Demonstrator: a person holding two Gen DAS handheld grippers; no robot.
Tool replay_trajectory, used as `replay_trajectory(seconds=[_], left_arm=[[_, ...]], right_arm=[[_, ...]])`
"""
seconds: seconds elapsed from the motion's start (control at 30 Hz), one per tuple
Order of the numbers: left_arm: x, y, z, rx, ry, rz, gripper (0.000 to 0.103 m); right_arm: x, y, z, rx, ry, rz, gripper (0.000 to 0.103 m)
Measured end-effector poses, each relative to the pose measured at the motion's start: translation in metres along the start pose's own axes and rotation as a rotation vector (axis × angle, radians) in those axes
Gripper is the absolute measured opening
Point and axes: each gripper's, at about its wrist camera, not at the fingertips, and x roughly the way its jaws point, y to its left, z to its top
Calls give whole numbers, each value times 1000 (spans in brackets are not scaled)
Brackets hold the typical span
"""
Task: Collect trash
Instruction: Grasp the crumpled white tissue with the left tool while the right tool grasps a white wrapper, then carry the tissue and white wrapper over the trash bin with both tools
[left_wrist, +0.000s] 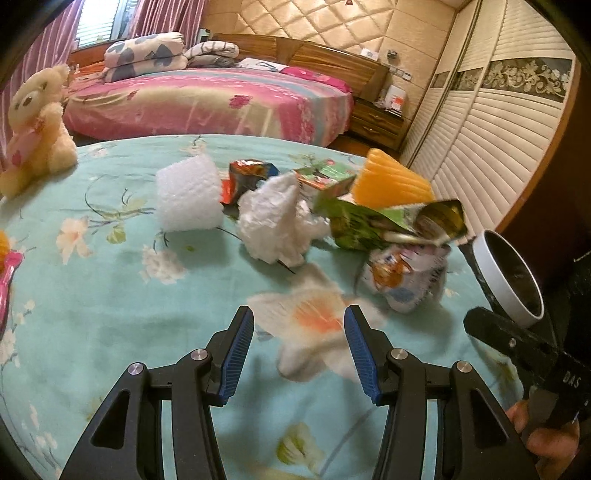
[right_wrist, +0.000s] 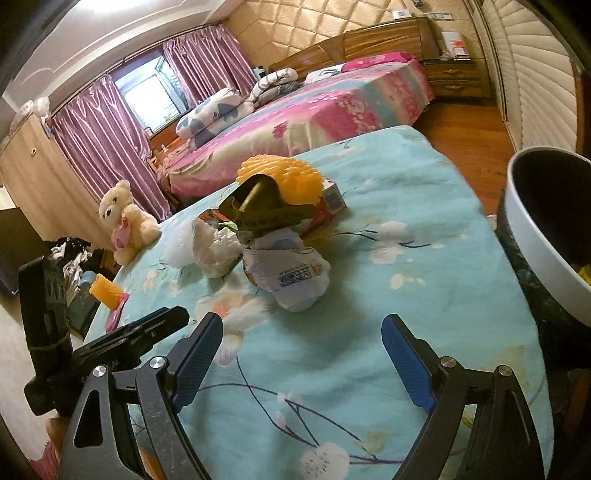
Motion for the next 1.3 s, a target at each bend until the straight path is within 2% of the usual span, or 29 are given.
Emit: replay_trajectory(seconds=[0.47,0.5,0.53,0.57,0.6,0.63,0.77,0.97,1.3], left_arm=[[46,9,40,30,-15,35,50],[51,10,41,27,-6,31,48],[56,12,42,23,-1,28,44],[58,12,42,23,1,24,34],[62,11,42,30,12,12,29],[63,10,42,38,14,9,24],[62,4,39,68,4,3,15],[47,-4,26,72,9,-35,14],[23,-25,10,110,19,-90,14]], right_arm=[[35,11,17,-14,10,7,88],[37,11,17,-14,10,8,87],[39,11,18,-17,11,7,80],[40,11,18,-22,15,2,68],[42,11,18,-26,24,-5,62],[43,10,17,-25,30,-4,50],[38,4,15,-21,27,7,35],[17,-12,10,16,3,2,28],[-21,-38,4,66,-50,-36,27]])
